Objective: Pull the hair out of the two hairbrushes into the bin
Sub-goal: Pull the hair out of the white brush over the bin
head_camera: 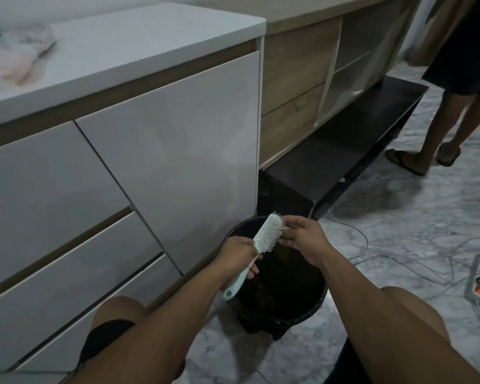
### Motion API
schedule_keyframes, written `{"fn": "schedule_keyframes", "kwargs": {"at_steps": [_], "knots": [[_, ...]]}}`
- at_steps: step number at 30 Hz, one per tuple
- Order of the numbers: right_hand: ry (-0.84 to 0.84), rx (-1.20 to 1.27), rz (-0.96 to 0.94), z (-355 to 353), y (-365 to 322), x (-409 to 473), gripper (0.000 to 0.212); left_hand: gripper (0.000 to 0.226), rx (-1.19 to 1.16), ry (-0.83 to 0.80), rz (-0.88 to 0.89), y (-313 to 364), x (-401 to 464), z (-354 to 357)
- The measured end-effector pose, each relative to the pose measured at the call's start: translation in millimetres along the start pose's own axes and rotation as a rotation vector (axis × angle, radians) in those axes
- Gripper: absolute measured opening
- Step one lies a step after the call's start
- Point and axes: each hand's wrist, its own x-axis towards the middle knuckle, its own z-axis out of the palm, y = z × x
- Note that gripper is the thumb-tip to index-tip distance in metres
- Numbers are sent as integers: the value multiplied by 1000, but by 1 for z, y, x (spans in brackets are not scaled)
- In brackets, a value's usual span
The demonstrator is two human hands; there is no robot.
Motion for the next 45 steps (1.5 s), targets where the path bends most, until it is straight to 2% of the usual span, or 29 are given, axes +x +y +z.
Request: {"fn": "schedule_keyframes", "kwargs": {"at_steps": [4, 9, 11, 15, 18, 22, 25, 27, 32, 34, 39, 45], "knots": [[157, -60, -30, -1, 7, 11, 18, 20, 47, 66, 3, -4, 6, -9], [295, -84, -4, -3, 15, 29, 10, 26, 107, 219, -1, -12, 14, -19], [279, -94, 21, -3, 16, 32, 11, 25, 95, 219, -6, -15, 16, -21], [222, -90, 96, -2, 15, 35, 44, 21, 83, 204, -10, -18, 20, -21], [223, -85, 136, -3, 15, 34, 52, 24, 82, 192, -7, -18, 20, -19], [241, -69, 118, -4, 14, 29, 49, 29, 65, 176, -8, -17, 17, -17], [239, -16, 103, 0, 7, 16, 40, 34, 35, 148, -6, -15, 12, -14], [174, 6, 99, 9, -1, 1, 38, 38, 3, 125, 1, -12, 9, -10], [-76, -56, 86, 28, -12, -31, 56, 25, -102, 46, 7, -5, -3, 3], [-64, -77, 42, 29, -14, -36, 57, 24, -121, 39, 11, -4, -7, 6], [16, -46, -1, 26, -18, -45, 43, 29, -133, 15, 32, -1, -19, 8], [103, 3, 5, 25, -20, -53, 28, 39, -21, 78, 87, -4, -24, 10]]}}
